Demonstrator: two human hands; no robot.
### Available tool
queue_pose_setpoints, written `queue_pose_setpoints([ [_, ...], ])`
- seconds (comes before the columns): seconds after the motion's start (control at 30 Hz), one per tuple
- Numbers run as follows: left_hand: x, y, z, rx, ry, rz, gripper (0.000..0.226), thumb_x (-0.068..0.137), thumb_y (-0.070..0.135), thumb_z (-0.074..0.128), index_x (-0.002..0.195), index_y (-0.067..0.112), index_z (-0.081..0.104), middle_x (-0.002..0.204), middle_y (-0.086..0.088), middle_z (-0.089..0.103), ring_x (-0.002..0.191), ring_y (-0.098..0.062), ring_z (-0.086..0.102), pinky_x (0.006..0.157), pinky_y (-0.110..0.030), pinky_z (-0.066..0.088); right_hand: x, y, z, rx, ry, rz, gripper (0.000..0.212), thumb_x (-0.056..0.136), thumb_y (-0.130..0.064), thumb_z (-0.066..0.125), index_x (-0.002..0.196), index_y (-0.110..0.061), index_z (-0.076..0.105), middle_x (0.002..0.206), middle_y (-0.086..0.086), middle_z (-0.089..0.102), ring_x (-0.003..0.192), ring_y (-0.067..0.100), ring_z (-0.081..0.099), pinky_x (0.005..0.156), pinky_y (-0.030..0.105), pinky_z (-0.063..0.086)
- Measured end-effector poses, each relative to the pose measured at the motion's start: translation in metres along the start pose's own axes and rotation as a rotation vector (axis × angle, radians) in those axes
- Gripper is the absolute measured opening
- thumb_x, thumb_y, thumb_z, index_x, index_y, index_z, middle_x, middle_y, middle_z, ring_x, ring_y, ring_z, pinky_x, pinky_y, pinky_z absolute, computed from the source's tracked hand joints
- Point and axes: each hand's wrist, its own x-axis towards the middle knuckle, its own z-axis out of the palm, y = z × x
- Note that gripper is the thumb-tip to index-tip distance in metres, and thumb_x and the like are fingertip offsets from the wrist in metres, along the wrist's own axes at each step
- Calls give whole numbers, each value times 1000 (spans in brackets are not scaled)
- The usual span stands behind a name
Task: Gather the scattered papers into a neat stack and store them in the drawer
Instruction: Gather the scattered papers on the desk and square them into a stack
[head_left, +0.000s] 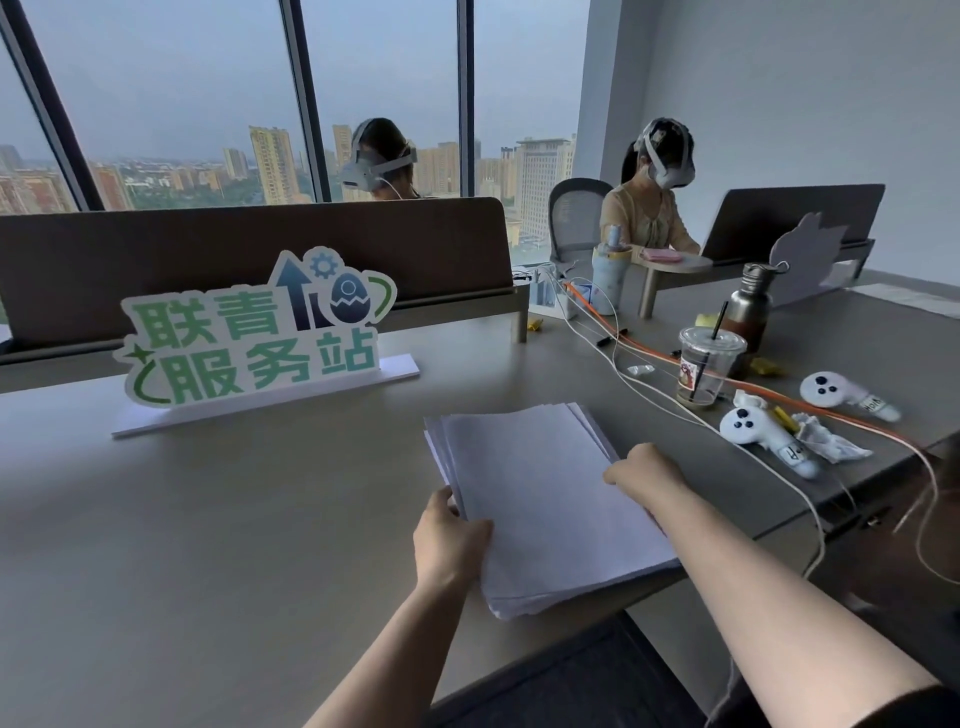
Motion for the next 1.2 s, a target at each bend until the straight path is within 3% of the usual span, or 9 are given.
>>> queue_pose_setpoints([
  [0.1, 4, -4, -12, 30, 27, -6, 49, 66, 11, 60, 113, 23, 60, 99, 1, 70, 92, -25, 65, 79, -34, 54, -7, -7, 1, 35, -47, 34, 19, 80, -13, 65, 88, -2, 53, 72, 8, 53, 78, 28, 57, 66, 27, 43],
  [0.2, 7, -7, -28, 52, 57, -14, 55, 66, 10, 61, 120, 19, 60, 105, -2, 70, 95, -26, 64, 79, -31, 51, -8, -12, 10, 79, -123, 46, 34, 78, -13, 70, 105, 4, 61, 97, 17, 65, 87, 30, 61, 76, 32, 48],
  [0.27, 8, -9, -39, 59, 63, -27, 55, 65, 10, 62, 120, 18, 61, 105, -2, 70, 94, -25, 64, 77, -29, 50, -12, -17, 16, 94, -156, 39, 40, 78, -14, 70, 111, 6, 60, 103, 17, 64, 89, 29, 60, 76, 32, 46],
  [0.4, 7, -14, -57, 65, 78, -35, 68, 53, 17, 59, 121, 19, 61, 106, -2, 70, 94, -24, 65, 81, -31, 53, -22, -30, 28, 124, -200, 42, 45, 82, -13, 68, 120, 6, 57, 125, 19, 60, 113, 31, 59, 90, 33, 46],
  [0.73, 9, -29, -90, 86, 160, -50, 56, 66, 5, 62, 121, 16, 61, 108, -2, 70, 97, -25, 63, 80, -31, 50, -47, -53, 54, 230, -247, 1, 58, 82, -17, 71, 130, 7, 50, 130, 20, 56, 116, 32, 56, 82, 29, 40],
  [0.87, 8, -33, -100, 87, 176, -54, 55, 66, 5, 62, 120, 17, 62, 108, -2, 70, 96, -25, 63, 79, -30, 50, -55, -67, 64, 247, -275, -21, 55, 83, -13, 70, 131, 6, 49, 122, 19, 57, 100, 29, 53, 82, 30, 40],
  [1.03, 5, -38, -117, 84, 204, -68, 53, 67, 4, 62, 118, 16, 62, 102, -1, 70, 95, -26, 62, 78, -29, 48, -66, -76, 75, 209, -268, -57, 66, 84, -6, 64, 141, 4, 32, 132, 21, 52, 111, 29, 55, 91, 35, 45],
  [1.1, 5, -41, -124, 86, 213, -68, 54, 66, 3, 63, 119, 15, 62, 104, -1, 71, 96, -26, 63, 81, -30, 50, -69, -77, 81, 220, -259, -72, 72, 85, -7, 65, 145, 4, 26, 137, 20, 48, 113, 29, 54, 88, 32, 43],
  [1.2, 4, -44, -134, 86, 226, -79, 56, 66, 3, 64, 121, 15, 61, 107, -2, 71, 99, -26, 63, 84, -31, 50, -73, -80, 89, 279, -259, -78, 72, 84, -8, 69, 143, 7, 30, 127, 20, 54, 109, 29, 56, 87, 32, 44],
])
